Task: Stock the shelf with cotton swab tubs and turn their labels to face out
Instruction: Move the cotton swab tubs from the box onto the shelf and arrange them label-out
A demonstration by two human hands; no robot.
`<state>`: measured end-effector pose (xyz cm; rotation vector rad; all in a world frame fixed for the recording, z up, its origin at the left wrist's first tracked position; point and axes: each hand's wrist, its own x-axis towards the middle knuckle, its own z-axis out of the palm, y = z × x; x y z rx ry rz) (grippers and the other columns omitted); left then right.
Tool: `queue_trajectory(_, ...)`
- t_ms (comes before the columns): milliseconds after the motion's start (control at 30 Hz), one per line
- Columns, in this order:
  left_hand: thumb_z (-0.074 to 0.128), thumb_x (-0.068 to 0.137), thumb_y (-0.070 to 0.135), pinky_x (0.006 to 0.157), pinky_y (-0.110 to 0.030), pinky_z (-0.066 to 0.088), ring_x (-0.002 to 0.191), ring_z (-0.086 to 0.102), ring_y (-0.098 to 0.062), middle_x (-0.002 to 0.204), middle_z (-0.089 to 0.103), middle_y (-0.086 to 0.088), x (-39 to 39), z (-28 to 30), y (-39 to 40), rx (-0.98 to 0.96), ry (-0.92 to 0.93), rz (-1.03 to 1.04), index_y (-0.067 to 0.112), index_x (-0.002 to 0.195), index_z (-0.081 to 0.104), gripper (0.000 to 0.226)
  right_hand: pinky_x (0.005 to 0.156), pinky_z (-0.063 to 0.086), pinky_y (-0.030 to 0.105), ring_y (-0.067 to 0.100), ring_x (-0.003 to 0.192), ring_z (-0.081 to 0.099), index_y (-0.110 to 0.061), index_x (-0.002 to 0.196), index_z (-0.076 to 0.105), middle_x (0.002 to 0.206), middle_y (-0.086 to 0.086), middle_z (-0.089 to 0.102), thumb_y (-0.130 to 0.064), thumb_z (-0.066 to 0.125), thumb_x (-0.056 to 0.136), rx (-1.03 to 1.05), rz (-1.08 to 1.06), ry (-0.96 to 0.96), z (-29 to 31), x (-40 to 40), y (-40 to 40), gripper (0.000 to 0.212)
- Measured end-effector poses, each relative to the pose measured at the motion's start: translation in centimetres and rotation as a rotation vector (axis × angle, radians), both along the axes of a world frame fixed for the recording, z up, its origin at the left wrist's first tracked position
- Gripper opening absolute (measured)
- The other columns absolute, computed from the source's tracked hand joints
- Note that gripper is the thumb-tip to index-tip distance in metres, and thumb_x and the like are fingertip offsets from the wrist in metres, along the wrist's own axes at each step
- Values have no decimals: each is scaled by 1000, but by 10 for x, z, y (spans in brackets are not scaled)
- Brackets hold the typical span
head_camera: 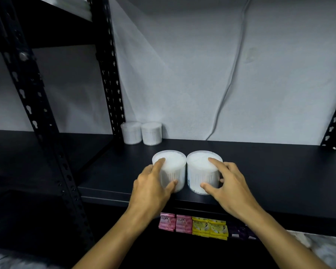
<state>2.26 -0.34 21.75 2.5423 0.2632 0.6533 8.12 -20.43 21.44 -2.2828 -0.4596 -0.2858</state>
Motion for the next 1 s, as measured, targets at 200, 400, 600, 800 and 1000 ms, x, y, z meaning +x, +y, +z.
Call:
queue_trajectory(200, 71, 84, 44, 100, -31, 42, 120, 52, -24, 137, 52, -5, 32, -2, 19, -59, -11, -63, 28, 145, 40, 70, 97, 38, 25, 17, 116, 41, -28, 142, 35, 130, 1, 35, -32, 71, 82, -24, -29, -23, 1, 27, 21, 71)
queue_trajectory(400, 70, 86, 44, 99, -31, 43, 121, 51, -24, 136, 52, -8, 90, 0, 39, -80, 4, -101, 26, 146, 40, 70, 94, 34, 23, 23, 121, 39, -24, 143, 33, 131, 8, 33, -30, 68, 84, -52, -71, -28, 2, 77, 45, 69)
queue_trajectory(600, 67, 88, 44, 97, -34, 45, 117, 53, -27, 127, 56, -10, 147, 2, 46, -81, 10, -97, 27, 146, 39, 68, 100, 41, 33, 25, 124, 38, -22, 144, 30, 134, 10, 31, -29, 66, 86, -44, -102, -8, 4, 130, 61, 69)
queue_trajectory(800, 65, 90, 41, 92, -34, 44, 115, 54, -29, 126, 57, -12, 184, 4, 51, -24, 18, -93, 23, 146, 36, 65, 105, 39, 32, 24, 126, 38, -23, 147, 26, 137, 9, 29, -29, 65, 87, -27, -112, 10, 3, 168, 70, 72)
queue_trajectory(1000, 63, 90, 44, 89, -39, 49, 111, 57, -31, 123, 59, -12, 206, 6, 53, 23, 33, -59, 24, 145, 36, 65, 107, 37, 36, 26, 130, 36, -22, 147, 24, 141, 11, 26, -28, 65, 88, -24, -124, 15, 4, 190, 77, 72)
